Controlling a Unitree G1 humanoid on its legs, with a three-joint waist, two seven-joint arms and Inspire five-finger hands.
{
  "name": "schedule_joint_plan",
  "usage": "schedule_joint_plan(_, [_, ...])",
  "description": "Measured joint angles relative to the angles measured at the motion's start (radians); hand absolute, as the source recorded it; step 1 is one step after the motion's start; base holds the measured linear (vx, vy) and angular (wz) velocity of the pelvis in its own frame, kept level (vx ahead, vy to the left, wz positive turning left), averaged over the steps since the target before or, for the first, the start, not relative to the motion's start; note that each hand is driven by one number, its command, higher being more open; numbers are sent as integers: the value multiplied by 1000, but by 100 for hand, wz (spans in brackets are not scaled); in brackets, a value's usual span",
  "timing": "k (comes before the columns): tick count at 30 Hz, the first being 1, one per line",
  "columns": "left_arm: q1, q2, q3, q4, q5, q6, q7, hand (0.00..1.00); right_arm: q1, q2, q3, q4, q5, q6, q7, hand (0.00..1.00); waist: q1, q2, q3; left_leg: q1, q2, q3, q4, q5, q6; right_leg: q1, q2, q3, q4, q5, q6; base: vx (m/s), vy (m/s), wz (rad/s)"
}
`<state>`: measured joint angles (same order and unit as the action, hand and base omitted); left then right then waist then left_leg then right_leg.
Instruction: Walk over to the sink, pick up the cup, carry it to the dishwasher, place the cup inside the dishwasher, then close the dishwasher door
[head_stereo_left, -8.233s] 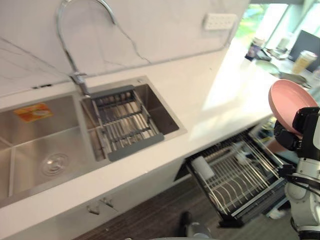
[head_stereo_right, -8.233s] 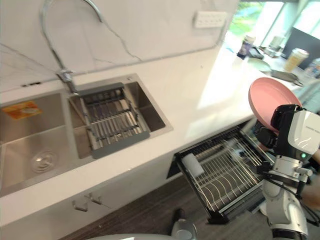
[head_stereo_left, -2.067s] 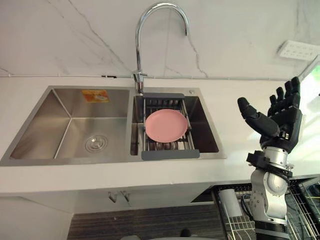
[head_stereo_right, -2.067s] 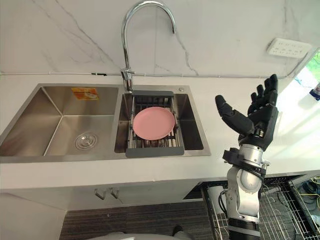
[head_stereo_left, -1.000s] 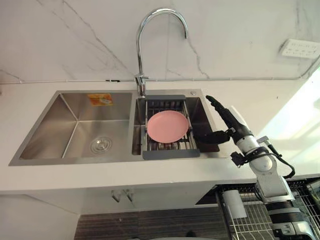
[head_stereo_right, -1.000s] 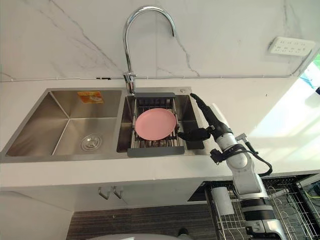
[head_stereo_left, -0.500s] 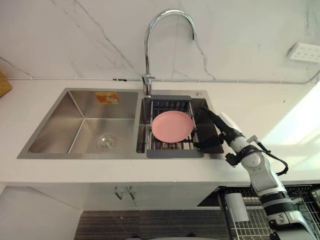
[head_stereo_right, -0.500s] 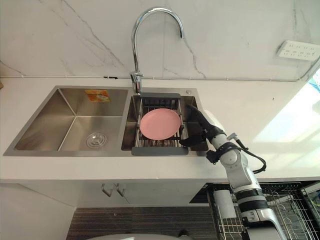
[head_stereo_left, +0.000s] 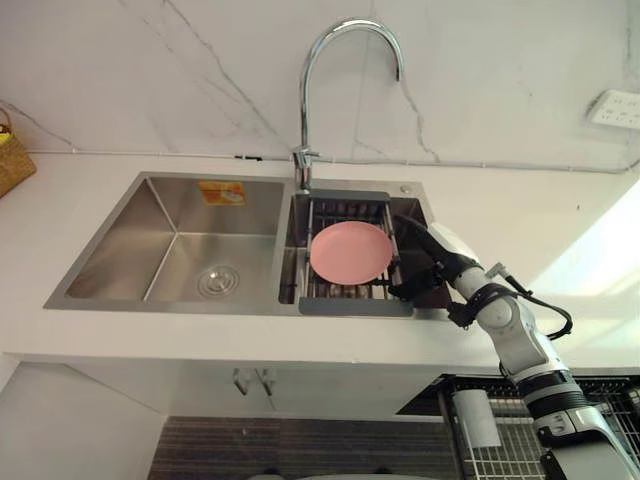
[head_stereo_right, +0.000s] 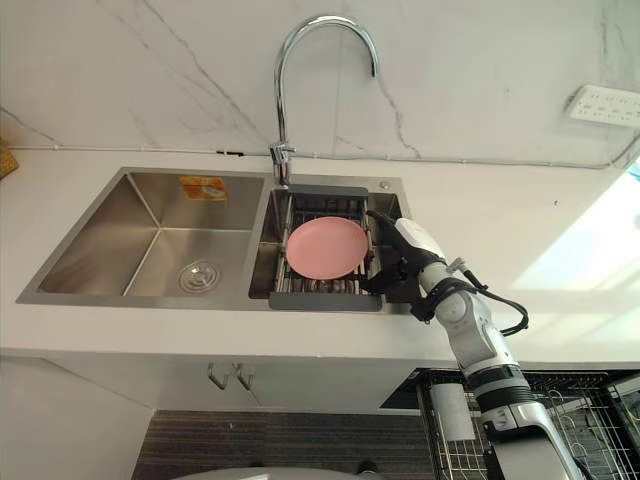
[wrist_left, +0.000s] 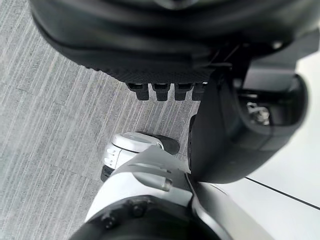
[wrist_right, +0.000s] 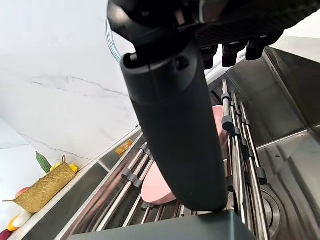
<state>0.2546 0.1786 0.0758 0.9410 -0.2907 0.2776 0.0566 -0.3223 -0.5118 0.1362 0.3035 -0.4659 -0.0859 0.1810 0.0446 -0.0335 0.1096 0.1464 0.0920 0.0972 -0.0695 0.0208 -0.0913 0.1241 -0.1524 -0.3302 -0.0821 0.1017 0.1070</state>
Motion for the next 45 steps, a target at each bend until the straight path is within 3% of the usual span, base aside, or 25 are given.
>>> schedule_joint_plan(14, [0,21,-4,-3,17,19,-34,100,-75,-47,80,44,-88,-49,15,100,20,-17,10,4,-4,-4,-9,6,2,3,-3,-4,0,0,1,0,0,0])
schedule_joint_plan(29, [1,47,-10,-1,55,45,-66,100,-200,-105,226,87,-160,-172,60,100,28,-40,23,6,-6,-10,-10,9,2,8,-6,-10,0,1,2,0,0,0])
schedule_joint_plan(35, [1,56,-35,0,57,46,-66,100,-223,-115,265,119,-206,-182,58,100,39,-41,23,11,-7,-15,-13,10,2,15,-6,-15,0,1,2,0,0,1])
schedule_joint_plan(45, [1,57,-45,1,58,46,-68,100,-225,-113,287,173,-323,-185,-43,100,50,-39,34,10,-8,-20,-15,14,4,15,-7,-20,-1,1,2,0,0,0])
